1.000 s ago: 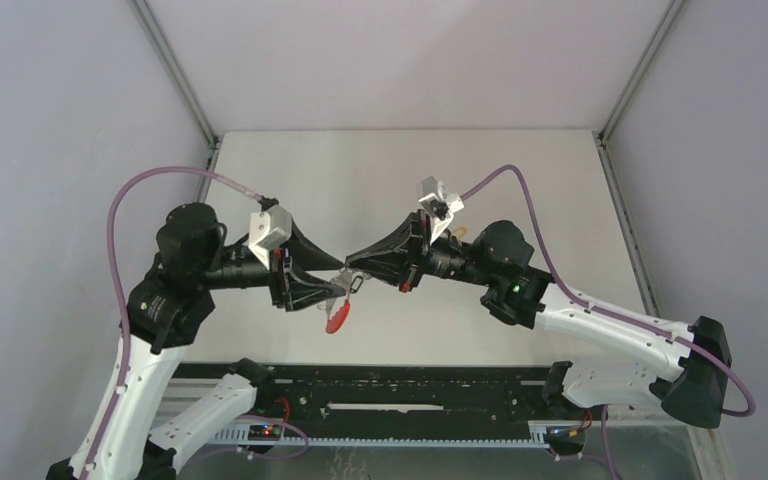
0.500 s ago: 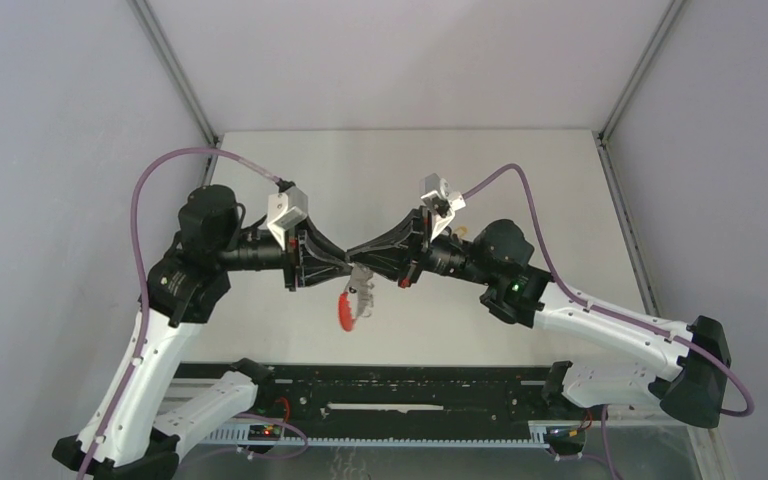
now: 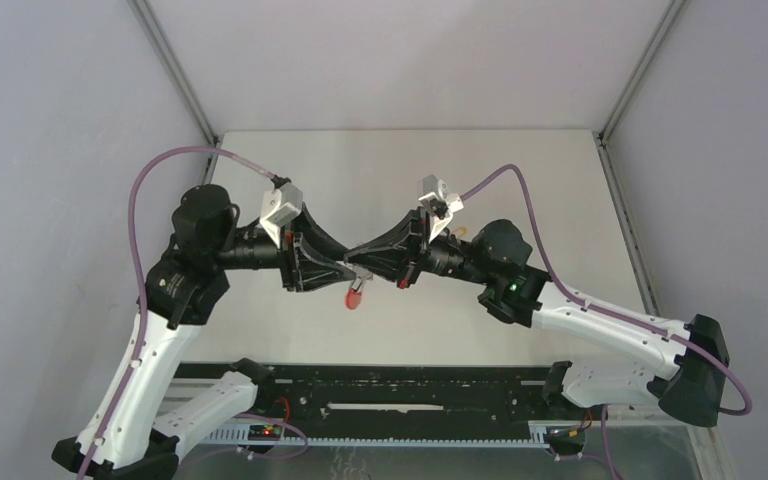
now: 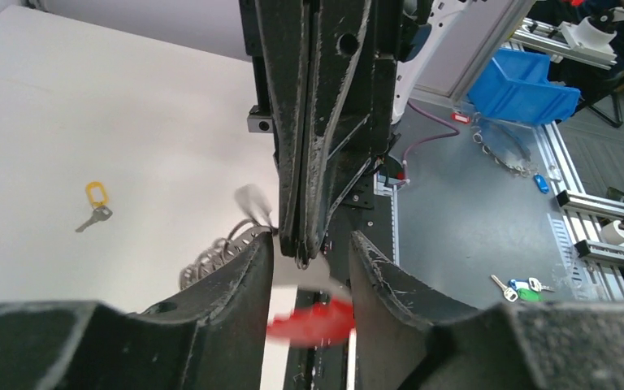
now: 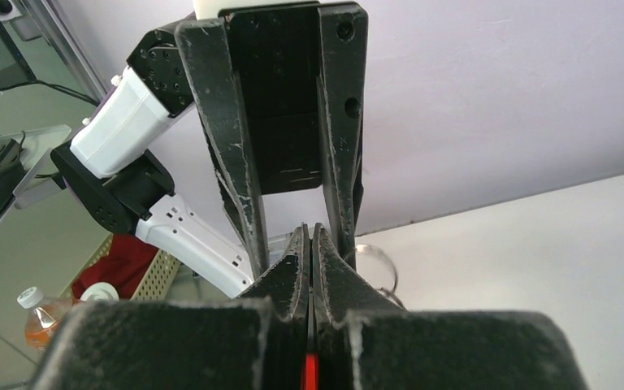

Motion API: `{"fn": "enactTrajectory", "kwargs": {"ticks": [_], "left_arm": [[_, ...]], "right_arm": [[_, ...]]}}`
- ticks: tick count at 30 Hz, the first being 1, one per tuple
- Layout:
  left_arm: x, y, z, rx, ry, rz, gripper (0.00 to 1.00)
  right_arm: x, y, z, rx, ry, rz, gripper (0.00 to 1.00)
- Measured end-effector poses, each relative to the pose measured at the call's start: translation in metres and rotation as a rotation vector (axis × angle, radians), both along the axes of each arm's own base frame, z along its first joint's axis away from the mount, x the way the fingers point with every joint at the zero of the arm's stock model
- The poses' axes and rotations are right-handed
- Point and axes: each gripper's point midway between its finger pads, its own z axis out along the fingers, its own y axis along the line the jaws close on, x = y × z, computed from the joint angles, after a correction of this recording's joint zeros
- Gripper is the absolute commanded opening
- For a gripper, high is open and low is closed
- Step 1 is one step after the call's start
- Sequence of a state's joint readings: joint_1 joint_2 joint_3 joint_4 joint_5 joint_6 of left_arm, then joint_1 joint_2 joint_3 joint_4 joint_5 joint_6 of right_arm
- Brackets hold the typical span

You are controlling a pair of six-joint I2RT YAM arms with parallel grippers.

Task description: Put the keys on the keyring

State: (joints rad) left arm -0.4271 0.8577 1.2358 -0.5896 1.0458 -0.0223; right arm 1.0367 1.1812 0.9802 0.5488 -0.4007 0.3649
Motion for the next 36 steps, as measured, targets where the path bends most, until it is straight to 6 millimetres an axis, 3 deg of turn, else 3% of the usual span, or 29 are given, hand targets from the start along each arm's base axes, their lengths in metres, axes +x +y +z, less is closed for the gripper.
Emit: {"fn": "enactTrajectory", "kwargs": {"ticks": [5,7,8,11,12,18,21,29,36], "left_arm": [[-0.004,0.000,0.003,-0.012,-0.008,-0.021,0.29],[-0.004,-0.001,0.003,-0.014,-0.012,-0.023,0.30],[-0.004,-0.001,0.002,-0.014,-0.013,-0.024,0.33],[-0.006,0.000,-0.001,-0.014,-0.008,-0.030,0.58],[-0.007,0.000,-0.002,-0.013,-0.005,-0.031,0.61],[-0.013,0.003,-0.006,-0.009,0.004,-0.030,0.64],[-0.016,0.004,-0.005,-0.011,0.000,-0.031,0.60],[-0.018,0.005,-0.007,-0.005,0.015,-0.034,0.34],[-0.020,0.005,-0.007,-0.006,0.045,-0.032,0.28]], "right_arm": [[-0.001,0.002,-0.003,-0.011,0.003,0.011,0.00],[-0.003,0.002,-0.003,-0.010,0.000,0.018,0.00],[-0.003,0.002,-0.003,-0.011,-0.002,0.022,0.00],[-0.004,0.002,-0.004,-0.014,-0.001,0.027,0.00],[-0.004,0.002,-0.004,-0.014,-0.001,0.027,0.00],[-0.005,0.001,-0.003,-0.007,-0.001,0.028,0.00],[-0.005,0.001,-0.001,-0.001,-0.001,0.031,0.00],[-0.010,0.001,0.000,0.001,0.006,0.061,0.00],[-0.019,0.000,0.006,0.022,-0.002,0.104,0.00]]}}
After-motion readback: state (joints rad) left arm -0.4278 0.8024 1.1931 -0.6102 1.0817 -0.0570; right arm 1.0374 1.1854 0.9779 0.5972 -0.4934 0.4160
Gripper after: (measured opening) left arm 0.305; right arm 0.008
